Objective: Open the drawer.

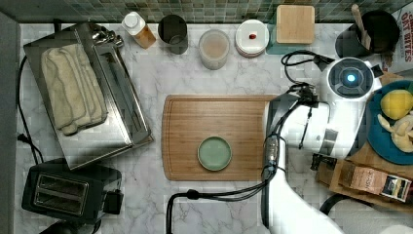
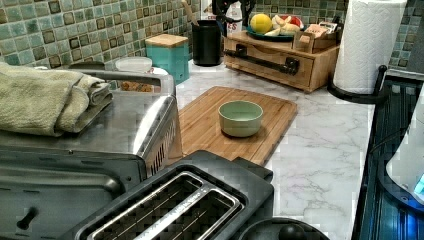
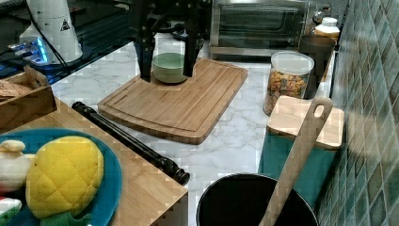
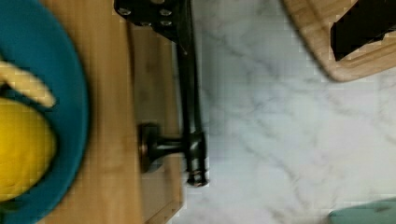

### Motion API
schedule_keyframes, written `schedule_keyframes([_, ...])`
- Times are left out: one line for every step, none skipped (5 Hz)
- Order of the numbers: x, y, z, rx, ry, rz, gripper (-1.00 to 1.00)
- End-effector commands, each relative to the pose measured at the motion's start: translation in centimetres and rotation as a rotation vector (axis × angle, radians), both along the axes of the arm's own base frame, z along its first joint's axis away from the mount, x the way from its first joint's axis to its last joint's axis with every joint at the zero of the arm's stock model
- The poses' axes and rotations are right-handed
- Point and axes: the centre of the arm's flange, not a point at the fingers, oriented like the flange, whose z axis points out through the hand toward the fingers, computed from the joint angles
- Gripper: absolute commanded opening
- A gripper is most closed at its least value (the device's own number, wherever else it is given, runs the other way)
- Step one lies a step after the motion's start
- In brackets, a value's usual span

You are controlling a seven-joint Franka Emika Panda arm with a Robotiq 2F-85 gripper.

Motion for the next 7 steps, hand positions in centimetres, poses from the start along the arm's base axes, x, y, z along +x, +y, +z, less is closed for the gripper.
schedule_keyframes([0.5, -1.1, -0.6, -0.053, 0.019, 0.062, 1.0])
schedule_keyframes([0.1, -1.3, -1.4, -0.045, 0.039, 0.096, 1.0])
schedule_keyframes([0.2, -1.0, -2.0, -0.071, 0.084, 0.077, 1.0])
schedule_keyframes([-0.1, -2.1, -3.4, -0.055, 0.105, 0.07, 1.0])
schedule_keyframes([-1.4, -3.3, -4.6, -0.033, 0.094, 0.029, 1.0])
schedule_keyframes([-1.7, -4.6, -6.1, -0.018, 0.081, 0.041, 1.0])
schedule_keyframes([-2.4, -6.0, -6.6, -0.024, 0.097, 0.021, 1.0])
